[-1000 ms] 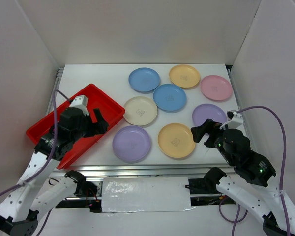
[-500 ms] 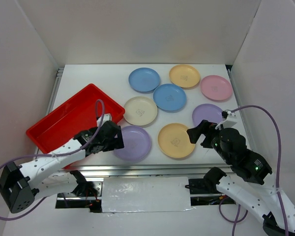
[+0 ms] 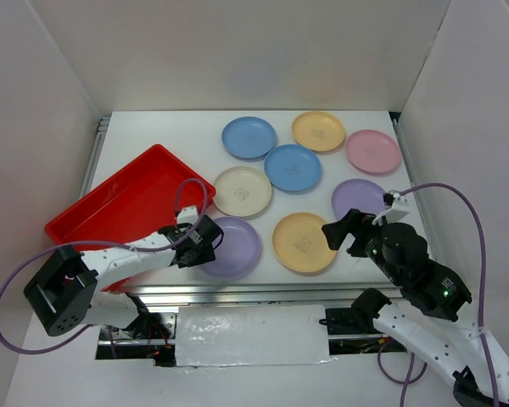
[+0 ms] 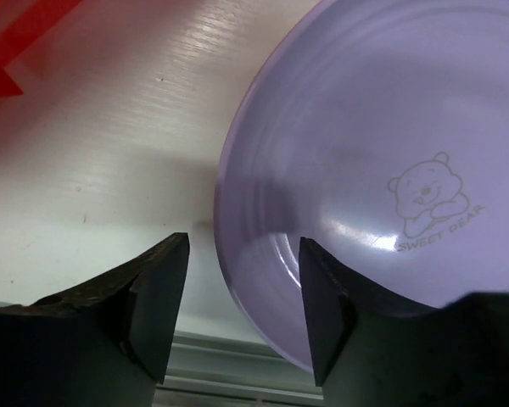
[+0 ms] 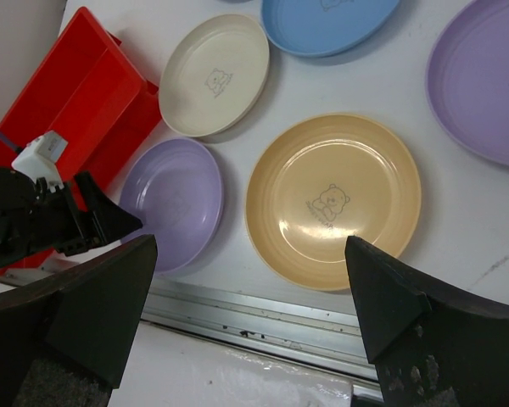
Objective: Place the plates into the plastic bin on the countertop
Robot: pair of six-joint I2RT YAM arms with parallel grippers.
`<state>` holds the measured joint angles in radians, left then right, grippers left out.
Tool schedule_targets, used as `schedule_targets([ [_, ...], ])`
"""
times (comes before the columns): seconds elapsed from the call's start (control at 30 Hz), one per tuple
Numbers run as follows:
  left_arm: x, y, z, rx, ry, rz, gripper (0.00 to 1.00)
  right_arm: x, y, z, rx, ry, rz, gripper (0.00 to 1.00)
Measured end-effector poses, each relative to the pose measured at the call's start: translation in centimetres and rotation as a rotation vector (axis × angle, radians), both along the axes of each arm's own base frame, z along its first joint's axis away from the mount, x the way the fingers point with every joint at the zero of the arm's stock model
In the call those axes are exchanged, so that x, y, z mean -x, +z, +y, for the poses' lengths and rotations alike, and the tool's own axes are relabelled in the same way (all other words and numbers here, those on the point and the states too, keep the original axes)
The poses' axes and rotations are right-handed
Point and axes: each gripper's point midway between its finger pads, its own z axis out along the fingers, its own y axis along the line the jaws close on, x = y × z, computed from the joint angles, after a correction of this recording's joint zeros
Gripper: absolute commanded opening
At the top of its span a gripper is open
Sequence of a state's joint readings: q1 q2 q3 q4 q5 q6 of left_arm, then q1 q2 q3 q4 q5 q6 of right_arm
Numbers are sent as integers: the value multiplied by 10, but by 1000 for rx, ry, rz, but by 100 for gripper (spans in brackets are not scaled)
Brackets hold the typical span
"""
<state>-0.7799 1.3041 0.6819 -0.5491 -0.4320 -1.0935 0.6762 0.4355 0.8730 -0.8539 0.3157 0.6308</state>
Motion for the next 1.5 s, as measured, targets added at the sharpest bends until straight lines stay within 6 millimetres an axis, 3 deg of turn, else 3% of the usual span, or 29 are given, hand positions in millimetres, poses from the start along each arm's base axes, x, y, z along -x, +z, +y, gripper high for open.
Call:
schedule_targets([
  [0.07, 0, -4, -1, 4, 6, -1, 58, 1, 1, 0, -4, 3, -3, 100],
  [0.2, 3, -11, 0, 7, 16, -2, 52, 2, 2, 1, -12, 12, -6, 100],
  [0.3, 2, -13, 0, 26, 30, -19, 29, 3, 3, 1, -16, 17, -8, 100],
  [0.33, 2, -12, 0, 33, 39, -30, 17, 4, 3, 1, -17, 18, -10, 100],
  [0.47, -8, 3, -10, 125, 73, -101, 0, 4, 4, 1, -20, 20, -12, 100],
  [0.57, -5, 13, -13, 149, 60, -124, 0, 5, 4, 2, -22, 22, -12, 100],
  [0.73, 23, 28, -4, 112, 2, -114, 0, 5, 5, 2, -25, 24, -15, 100],
  [0.87, 33, 63, -1, 127, -42, -146, 0, 5, 6, 3, -28, 28, -15, 100],
  [1.03, 16, 144, 2, 235, -32, -326, 0, 3, 9, 7, -41, 40, -22, 100],
  [1.13, -11, 187, 24, 231, 79, -425, 0, -2, 10, 13, -45, 45, -20, 100],
  [1.27, -60, 224, 82, 152, 321, -485, 0, -9, 10, 24, -51, 64, -12, 100],
  [1.37, -96, 222, 128, 116, 467, -456, 0, -12, 11, 30, -58, 80, -7, 100],
  [1.5, -129, 188, 187, 91, 597, -315, 0, -13, 11, 35, -67, 94, -8, 100],
])
